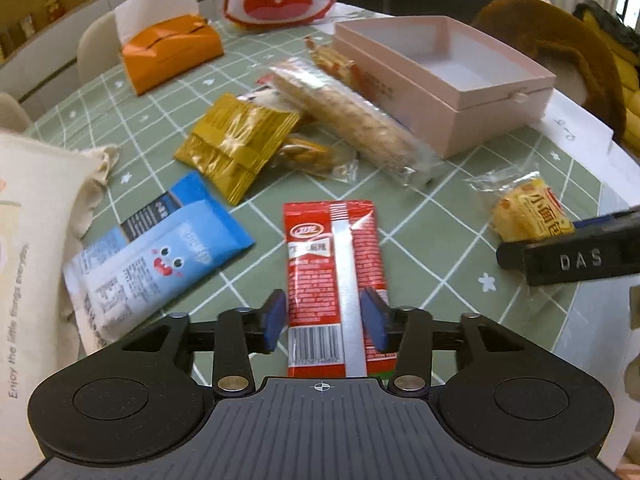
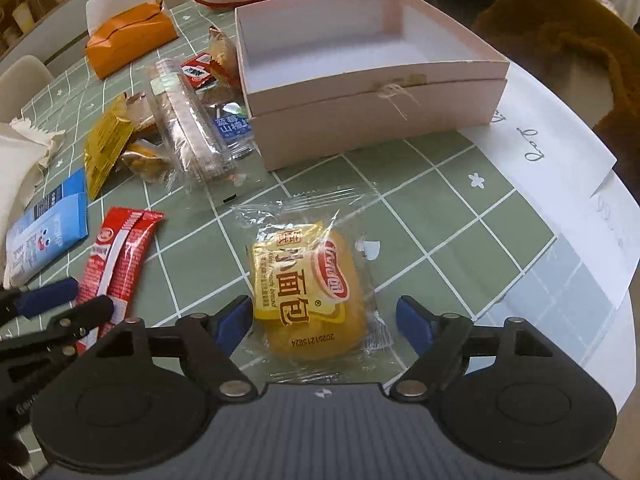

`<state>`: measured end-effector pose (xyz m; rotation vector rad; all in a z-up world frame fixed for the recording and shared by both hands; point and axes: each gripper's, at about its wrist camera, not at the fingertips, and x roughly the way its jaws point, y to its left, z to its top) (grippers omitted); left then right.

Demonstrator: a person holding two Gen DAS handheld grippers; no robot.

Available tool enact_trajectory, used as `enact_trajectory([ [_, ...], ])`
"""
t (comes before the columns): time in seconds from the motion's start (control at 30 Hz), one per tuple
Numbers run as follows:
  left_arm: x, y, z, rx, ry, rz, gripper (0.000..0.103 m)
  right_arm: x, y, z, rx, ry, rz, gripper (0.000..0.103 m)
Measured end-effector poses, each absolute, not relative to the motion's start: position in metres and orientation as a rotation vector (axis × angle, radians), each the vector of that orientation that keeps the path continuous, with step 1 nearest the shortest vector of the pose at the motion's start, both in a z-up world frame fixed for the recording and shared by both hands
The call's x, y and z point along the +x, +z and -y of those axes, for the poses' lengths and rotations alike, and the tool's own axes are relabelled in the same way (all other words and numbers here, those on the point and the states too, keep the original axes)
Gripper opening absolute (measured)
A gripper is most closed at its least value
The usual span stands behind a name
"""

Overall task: Organize snacks
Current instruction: 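Carry both held snacks over the pink box and open both tools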

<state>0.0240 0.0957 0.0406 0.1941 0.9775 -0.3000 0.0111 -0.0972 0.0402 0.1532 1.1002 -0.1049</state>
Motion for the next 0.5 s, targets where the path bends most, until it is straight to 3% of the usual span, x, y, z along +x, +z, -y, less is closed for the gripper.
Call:
enact_trajectory([
  [0.1, 0.0278, 0.0397, -0.1003, 0.122, -0.324, -1.015, 0.051, 0.0116, 0.0388, 0.0944, 0.144, -0.105, -1.097, 0.086],
  [0.3, 0.0277, 0.0347, -0.0953, 0.112, -0.348, -1.028, 0.065, 0.0116, 0.0359, 0.0883, 0.103, -0.104, -1.094, 0.089],
  [0.5, 0.028, 0.0335, -0.0976, 0.112, -0.357, -0.996, 0.065, 0.0118, 0.0352, 0.0873, 0.093, -0.091, -1.094, 0.091],
])
